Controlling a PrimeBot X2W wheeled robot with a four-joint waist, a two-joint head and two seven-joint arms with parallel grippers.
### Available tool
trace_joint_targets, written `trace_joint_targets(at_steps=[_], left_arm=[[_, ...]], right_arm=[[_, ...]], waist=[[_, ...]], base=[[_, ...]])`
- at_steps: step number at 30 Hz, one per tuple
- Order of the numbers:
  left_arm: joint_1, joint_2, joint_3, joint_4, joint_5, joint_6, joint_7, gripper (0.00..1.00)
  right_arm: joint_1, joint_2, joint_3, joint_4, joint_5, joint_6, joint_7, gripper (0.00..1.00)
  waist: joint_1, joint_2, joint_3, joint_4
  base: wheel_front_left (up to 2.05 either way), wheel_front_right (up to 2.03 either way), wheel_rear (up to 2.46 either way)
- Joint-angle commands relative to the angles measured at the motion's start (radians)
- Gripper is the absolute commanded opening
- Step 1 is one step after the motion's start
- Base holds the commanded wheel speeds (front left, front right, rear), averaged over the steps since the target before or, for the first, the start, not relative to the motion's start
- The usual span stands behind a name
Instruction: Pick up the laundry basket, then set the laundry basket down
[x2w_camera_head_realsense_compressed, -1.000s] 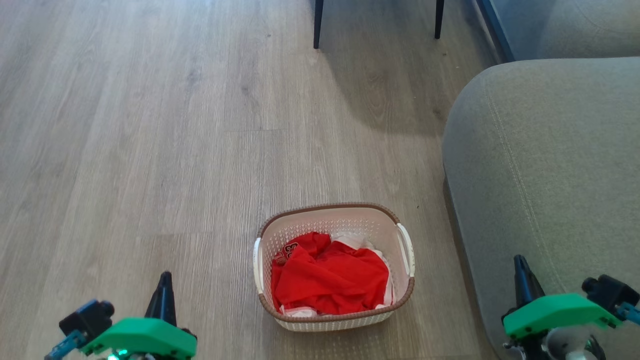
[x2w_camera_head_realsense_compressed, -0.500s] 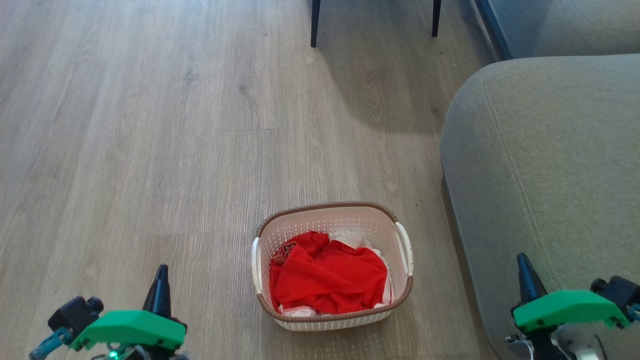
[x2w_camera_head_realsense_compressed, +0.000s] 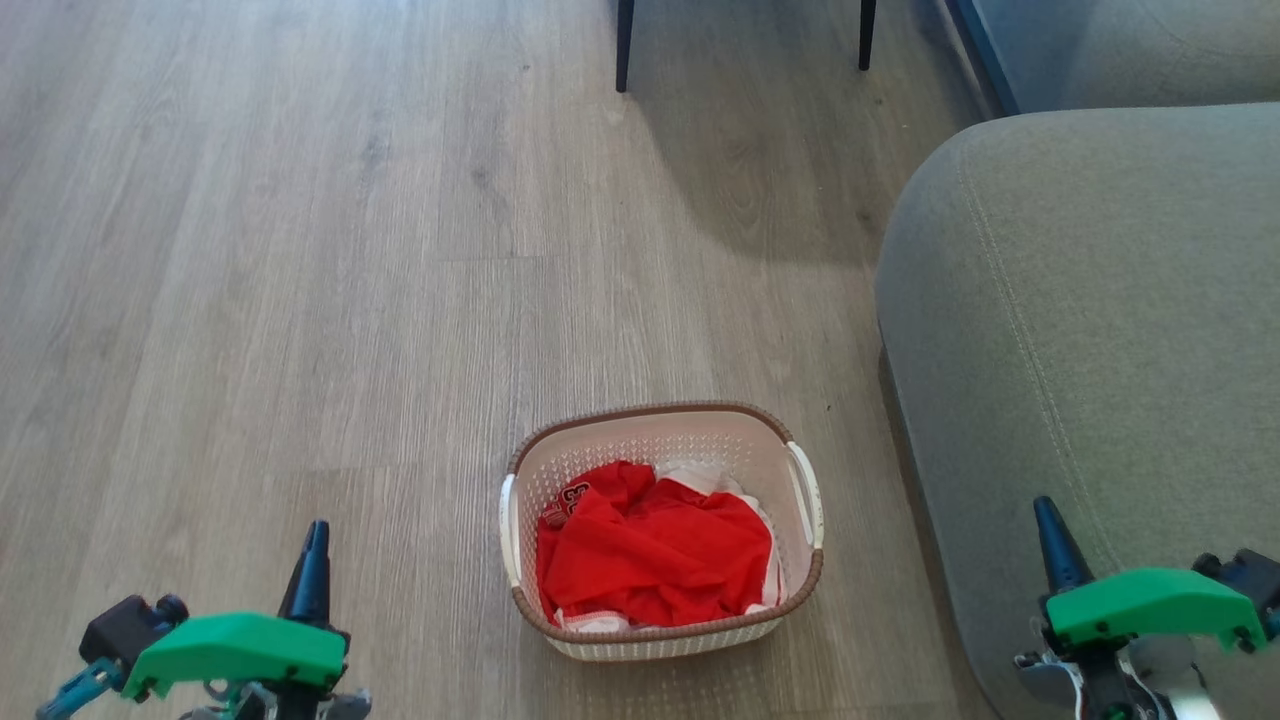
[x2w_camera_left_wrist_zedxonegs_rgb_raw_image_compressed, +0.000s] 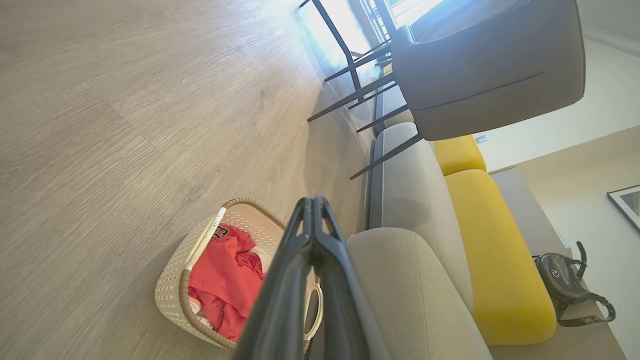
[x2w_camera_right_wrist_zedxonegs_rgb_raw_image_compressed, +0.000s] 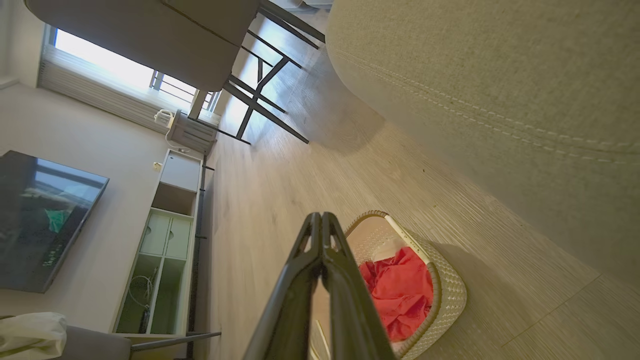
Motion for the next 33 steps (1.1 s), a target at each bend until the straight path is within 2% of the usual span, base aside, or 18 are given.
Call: trace_joint_targets(at_steps=[1, 33], left_arm=[[-0.069, 0.013, 0.027, -0.025, -0.029, -0.008, 0.009, 0.0], [-0.134, 0.011, 0.089, -0.009, -0.394, -0.057, 0.105, 0.0]], right_arm=[[-0.056, -0.018, 0.004, -0.029, 0.03, -0.001, 0.009, 0.0], [-0.092, -0.019, -0.036, -0.023, 0.377, -0.002, 0.102, 0.0]], waist=[[0.0, -0.0001, 0.0, -0.001], [0.0, -0.0001, 0.007, -0.016]], base=[[0.0, 0.0, 0.0], [0.0, 0.0, 0.0]])
